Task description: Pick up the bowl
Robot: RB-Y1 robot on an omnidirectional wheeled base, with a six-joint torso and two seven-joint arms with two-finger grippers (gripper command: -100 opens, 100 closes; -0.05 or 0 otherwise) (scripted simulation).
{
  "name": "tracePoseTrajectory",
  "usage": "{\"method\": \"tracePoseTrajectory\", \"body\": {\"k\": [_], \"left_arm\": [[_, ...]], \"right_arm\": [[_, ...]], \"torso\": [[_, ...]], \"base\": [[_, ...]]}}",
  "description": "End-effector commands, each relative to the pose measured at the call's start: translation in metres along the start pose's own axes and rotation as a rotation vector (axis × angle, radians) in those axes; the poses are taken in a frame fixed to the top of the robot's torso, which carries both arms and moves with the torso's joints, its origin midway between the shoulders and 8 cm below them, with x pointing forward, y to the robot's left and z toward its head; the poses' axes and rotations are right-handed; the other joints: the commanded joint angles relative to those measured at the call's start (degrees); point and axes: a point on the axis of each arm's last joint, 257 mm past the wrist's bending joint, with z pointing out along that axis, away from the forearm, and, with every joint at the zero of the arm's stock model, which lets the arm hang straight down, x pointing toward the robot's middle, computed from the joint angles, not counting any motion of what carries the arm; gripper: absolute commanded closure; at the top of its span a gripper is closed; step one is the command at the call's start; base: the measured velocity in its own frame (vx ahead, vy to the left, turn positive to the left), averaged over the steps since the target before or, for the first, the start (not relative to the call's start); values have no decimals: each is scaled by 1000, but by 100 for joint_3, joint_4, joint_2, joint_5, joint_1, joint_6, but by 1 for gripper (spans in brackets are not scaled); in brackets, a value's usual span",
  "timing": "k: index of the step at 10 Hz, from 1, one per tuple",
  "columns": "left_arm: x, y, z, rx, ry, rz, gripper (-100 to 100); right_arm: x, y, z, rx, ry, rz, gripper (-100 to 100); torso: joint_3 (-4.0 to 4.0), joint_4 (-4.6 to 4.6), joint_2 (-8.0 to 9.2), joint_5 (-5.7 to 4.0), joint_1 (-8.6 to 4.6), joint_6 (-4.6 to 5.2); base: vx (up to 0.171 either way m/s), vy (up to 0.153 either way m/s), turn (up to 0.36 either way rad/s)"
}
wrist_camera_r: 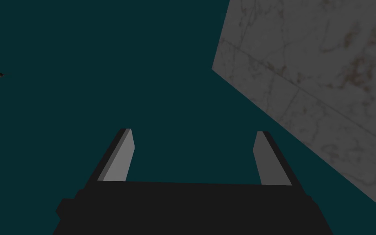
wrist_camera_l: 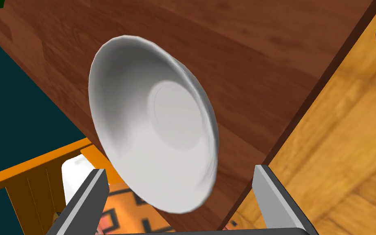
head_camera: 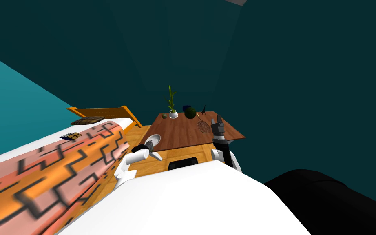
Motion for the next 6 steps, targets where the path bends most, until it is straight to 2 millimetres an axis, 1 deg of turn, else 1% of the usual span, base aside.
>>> {"method": "tracePoseTrajectory", "body": {"k": [1,3,6], "left_arm": [[1,6,2,-31,-5,-2,-100],[-6,22,7,-95,-17,-7,-100],[-16,36,9,-154,-34,-9,-100]], "right_arm": [[0,0,0,0,0,0,0],[0,0,0,0,0,0,0],[0,0,0,0,0,0,0]], "torso": [[0,0,0,0,0,0],[4,1,7,0,0,0],[3,1,6,-1,-3,0]], "base": [[33,6,-8],[26,7,-27],[31,0,-22]]}}
